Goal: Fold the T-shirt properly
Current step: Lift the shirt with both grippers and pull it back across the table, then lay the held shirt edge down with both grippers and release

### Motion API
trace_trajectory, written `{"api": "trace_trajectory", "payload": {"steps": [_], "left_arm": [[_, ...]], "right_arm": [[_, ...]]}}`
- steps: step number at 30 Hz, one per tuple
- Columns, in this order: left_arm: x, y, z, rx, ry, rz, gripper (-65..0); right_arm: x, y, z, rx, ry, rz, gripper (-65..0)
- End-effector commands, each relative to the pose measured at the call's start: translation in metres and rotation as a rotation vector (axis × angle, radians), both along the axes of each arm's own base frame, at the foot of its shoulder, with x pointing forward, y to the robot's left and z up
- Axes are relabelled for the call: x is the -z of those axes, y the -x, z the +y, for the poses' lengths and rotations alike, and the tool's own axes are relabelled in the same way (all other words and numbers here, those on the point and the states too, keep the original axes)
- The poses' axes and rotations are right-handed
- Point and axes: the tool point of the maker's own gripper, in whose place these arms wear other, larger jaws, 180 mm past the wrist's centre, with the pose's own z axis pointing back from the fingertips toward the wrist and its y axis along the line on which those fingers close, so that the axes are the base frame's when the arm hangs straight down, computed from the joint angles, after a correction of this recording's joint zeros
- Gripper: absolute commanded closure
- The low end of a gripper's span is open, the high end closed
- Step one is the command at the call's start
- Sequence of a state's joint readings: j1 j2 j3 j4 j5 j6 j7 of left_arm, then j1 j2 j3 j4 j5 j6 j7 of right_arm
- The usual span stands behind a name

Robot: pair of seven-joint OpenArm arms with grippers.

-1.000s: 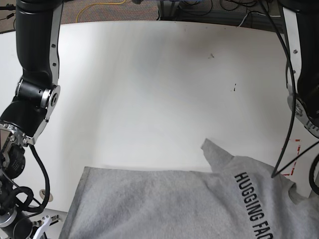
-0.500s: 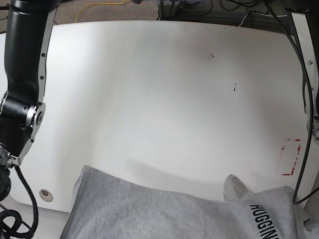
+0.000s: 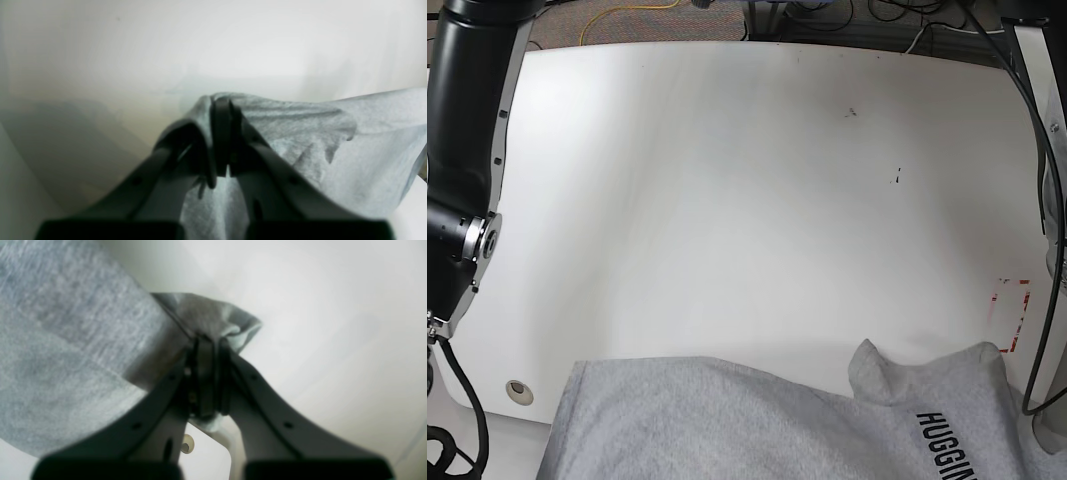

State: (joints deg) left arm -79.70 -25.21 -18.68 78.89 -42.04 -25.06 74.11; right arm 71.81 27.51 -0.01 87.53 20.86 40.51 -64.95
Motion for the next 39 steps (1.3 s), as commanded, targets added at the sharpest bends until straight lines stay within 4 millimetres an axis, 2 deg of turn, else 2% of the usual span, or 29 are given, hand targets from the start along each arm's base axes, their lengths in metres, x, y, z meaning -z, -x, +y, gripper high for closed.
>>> {"api": "trace_trajectory", "payload": {"steps": [1,6,8,10,11,15,20,24,28,29,36,39], "left_arm": [[-0.014,0.006,0.003,-0.013,0.009,-0.057,0.0],[0.021,-0.007,0.002,-0.008,0.008,0.022,0.0],[0.035,-0.012,0.001,0.001,0.010,0.052,0.0],[0.058,-0.018,-0.002,0.021,0.017,0.098,0.0],[0.064,-0.019,-0.003,0.026,0.018,0.110,0.0],[0.116,-0.026,-0.008,0.055,0.020,0.213,0.0],[0.172,-0.022,-0.014,0.078,0.004,0.333,0.0],[0.221,-0.010,-0.011,0.067,0.009,0.410,0.0],[0.259,0.002,-0.008,0.055,0.015,0.478,0.0],[0.276,0.007,-0.008,0.051,0.015,0.512,0.0],[0.345,0.043,-0.008,0.033,-0.016,0.662,0.0],[0.368,0.060,-0.013,0.044,-0.029,0.710,0.0]], "right_arm": [[-0.003,0.005,-0.022,0.071,0.008,-0.006,-1.9],[0.026,0.011,-0.025,0.085,0.026,0.027,-1.9],[0.044,0.014,-0.027,0.091,0.030,0.050,-1.9],[0.072,0.020,-0.029,0.100,0.033,0.085,-1.9],[0.077,0.022,-0.030,0.103,0.032,0.090,-1.9],[0.132,0.037,-0.040,0.129,0.019,0.174,-1.9],[0.187,0.057,-0.039,0.137,-0.017,0.257,-1.9],[0.233,0.079,-0.033,0.136,-0.037,0.336,-1.9],[0.268,0.099,-0.024,0.130,-0.055,0.400,-1.9],[0.280,0.107,-0.022,0.133,-0.068,0.426,-1.9],[0.330,0.140,-0.019,0.151,-0.114,0.541,-1.9],[0.345,0.152,-0.018,0.160,-0.130,0.581,-1.9]]}}
